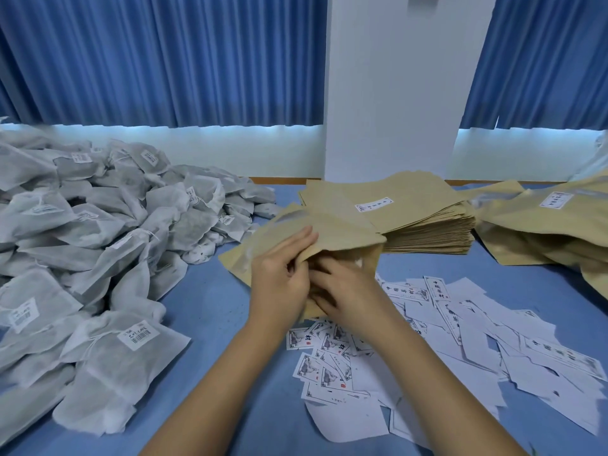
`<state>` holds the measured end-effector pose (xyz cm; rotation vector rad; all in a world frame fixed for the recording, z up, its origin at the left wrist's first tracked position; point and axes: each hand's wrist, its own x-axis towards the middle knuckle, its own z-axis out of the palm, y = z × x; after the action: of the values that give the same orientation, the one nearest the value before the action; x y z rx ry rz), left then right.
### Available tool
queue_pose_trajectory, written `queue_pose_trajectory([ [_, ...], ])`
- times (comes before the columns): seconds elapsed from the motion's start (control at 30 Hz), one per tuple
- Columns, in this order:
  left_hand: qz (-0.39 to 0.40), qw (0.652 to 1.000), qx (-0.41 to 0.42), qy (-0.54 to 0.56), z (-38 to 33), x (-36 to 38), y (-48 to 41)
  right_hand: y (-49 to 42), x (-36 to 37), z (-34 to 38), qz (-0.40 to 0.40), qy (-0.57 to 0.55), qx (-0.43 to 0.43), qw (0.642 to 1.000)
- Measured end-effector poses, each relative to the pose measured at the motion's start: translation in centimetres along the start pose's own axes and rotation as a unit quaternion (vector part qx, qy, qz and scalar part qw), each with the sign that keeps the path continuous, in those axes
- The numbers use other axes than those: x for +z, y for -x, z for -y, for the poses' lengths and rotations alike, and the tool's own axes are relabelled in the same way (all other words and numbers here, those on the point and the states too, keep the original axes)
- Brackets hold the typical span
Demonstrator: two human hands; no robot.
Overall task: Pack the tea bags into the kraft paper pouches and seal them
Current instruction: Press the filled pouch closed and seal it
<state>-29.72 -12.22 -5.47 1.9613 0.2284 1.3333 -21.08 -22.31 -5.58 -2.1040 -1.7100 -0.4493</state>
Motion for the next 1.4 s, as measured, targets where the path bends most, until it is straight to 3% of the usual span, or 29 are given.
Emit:
queue_pose_trajectory([
  [0.07,-0.039,0.999,-0.029,0.008,0.3,-0.4,-0.4,0.7,-0.8,0.3,-0.109,0.024,-0.003,0.994],
  [0.13,-0.060,0.997,-0.038,0.017,0.4,-0.6,-0.6,1.2,-1.3,1.0,-0.175,0.054,0.102,0.978],
  [0.2,-0.057,0.997,-0.040,0.029,0.1,-0.5,-0.4,1.1,-0.6,1.2,-0.115,0.046,0.216,0.969],
  [0.3,0.001,0.997,-0.039,0.060,-0.7,0.3,0.3,0.7,0.6,1.3,-0.018,-0.141,0.216,0.966],
  [0.37,0.065,0.994,-0.037,0.080,-1.2,0.9,0.9,0.2,1.4,1.7,0.006,-0.256,0.214,0.943],
  [0.4,0.093,0.991,-0.045,0.089,-1.3,1.1,1.2,-0.3,2.0,2.0,0.029,-0.299,0.251,0.920],
  [0.47,0.120,0.985,-0.070,0.107,-1.3,1.2,1.3,-0.6,2.6,2.2,0.068,-0.327,0.290,0.897],
  [0.5,0.112,0.984,-0.076,0.113,-1.2,1.2,1.3,-0.8,2.3,2.2,0.077,-0.308,0.249,0.915],
  [0.6,0.034,0.991,-0.082,0.103,-0.6,0.7,0.7,-0.6,1.5,1.2,-0.028,-0.237,0.181,0.954],
  [0.67,-0.018,0.994,-0.080,0.078,0.0,0.2,0.2,0.4,1.0,0.2,-0.169,-0.160,0.145,0.962],
  [0.73,-0.050,0.994,-0.077,0.058,0.5,-0.2,-0.1,1.5,-0.2,-0.6,-0.344,-0.149,0.188,0.908],
  [0.77,-0.058,0.994,-0.077,0.053,0.6,-0.4,-0.1,1.8,-0.9,-1.0,-0.370,-0.192,0.246,0.875],
  [0.8,-0.064,0.994,-0.077,0.051,0.5,-0.5,-0.1,1.7,-1.1,-1.4,-0.343,-0.216,0.305,0.862],
  [0.9,-0.068,0.992,-0.080,0.073,-0.1,-0.5,0.1,1.6,0.1,-2.0,-0.133,-0.240,0.407,0.871],
  [1.0,-0.047,0.992,-0.100,0.059,-0.4,-0.6,0.0,0.9,1.2,-1.6,-0.109,-0.402,0.418,0.807],
  [1.07,0.041,0.989,-0.076,-0.122,-1.0,-0.6,0.1,0.5,1.3,-1.7,-0.121,-0.503,0.445,0.731],
  [1.1,0.107,0.959,-0.047,-0.257,-1.4,-0.5,0.4,0.4,1.2,-1.8,-0.116,-0.537,0.463,0.695],
  [1.17,0.228,0.867,0.000,-0.443,-2.3,0.6,1.6,0.7,1.1,-1.9,-0.095,-0.574,0.499,0.643],
  [1.27,0.359,0.779,-0.005,-0.513,-3.3,2.9,4.0,1.4,1.6,-2.2,-0.096,-0.546,0.523,0.648],
  [1.33,0.347,0.787,0.006,-0.509,-3.5,3.5,4.5,1.7,1.5,-2.3,-0.116,-0.540,0.521,0.651],
  [1.4,0.304,0.831,0.064,-0.462,-3.6,3.6,5.0,1.8,1.2,-2.5,-0.124,-0.550,0.503,0.655],
])
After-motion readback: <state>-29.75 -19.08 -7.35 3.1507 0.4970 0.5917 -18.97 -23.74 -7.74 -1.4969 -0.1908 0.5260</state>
